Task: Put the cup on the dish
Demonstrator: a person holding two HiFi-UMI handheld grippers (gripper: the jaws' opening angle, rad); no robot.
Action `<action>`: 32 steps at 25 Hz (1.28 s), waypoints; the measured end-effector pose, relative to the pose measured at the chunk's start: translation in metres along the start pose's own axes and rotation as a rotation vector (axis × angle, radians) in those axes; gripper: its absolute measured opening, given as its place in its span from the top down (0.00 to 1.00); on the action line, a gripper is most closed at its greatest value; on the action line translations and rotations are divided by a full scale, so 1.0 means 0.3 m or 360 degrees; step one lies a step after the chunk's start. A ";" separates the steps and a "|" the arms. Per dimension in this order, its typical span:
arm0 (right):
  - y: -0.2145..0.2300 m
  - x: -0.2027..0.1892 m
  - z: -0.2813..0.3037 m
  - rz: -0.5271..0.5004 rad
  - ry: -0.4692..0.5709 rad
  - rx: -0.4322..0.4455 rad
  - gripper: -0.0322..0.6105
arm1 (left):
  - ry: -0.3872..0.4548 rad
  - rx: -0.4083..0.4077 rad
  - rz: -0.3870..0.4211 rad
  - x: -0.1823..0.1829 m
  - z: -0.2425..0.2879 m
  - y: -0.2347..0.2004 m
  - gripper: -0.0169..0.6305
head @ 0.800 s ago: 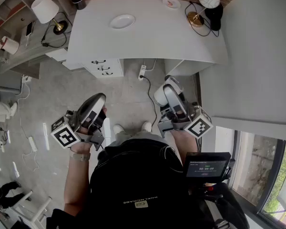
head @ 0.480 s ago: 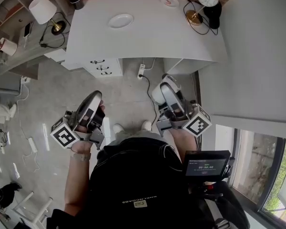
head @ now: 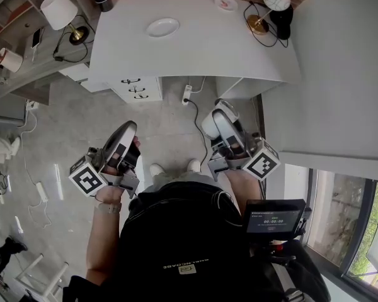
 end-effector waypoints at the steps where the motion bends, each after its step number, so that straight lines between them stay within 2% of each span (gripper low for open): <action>1: -0.007 -0.006 0.006 -0.0003 0.0001 -0.0004 0.53 | -0.0008 0.0010 0.0006 0.004 -0.014 -0.004 0.97; 14: -0.078 -0.119 0.101 -0.0045 0.0072 -0.0032 0.53 | 0.0022 0.0054 0.0030 0.104 -0.236 -0.074 0.97; 18: -0.100 -0.160 0.134 -0.0071 0.0087 -0.0053 0.53 | -0.0034 0.0119 0.0059 0.108 -0.327 -0.123 0.97; 20: -0.114 -0.173 0.152 -0.0087 0.0097 -0.0061 0.53 | -0.0007 0.0127 0.0039 0.123 -0.358 -0.136 0.97; 32: -0.065 -0.151 0.197 -0.0058 0.0100 -0.0040 0.53 | 0.0040 0.0168 -0.0023 0.115 -0.394 -0.188 0.97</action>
Point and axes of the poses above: the fingertips, and each gripper's own axes: z forward along the fingers, y to its right, x out of its top, the point moved 6 cm from there along -z, backward along the fingers, and after that the axes turned 5 degrees about -y, right-handed, at the moved point
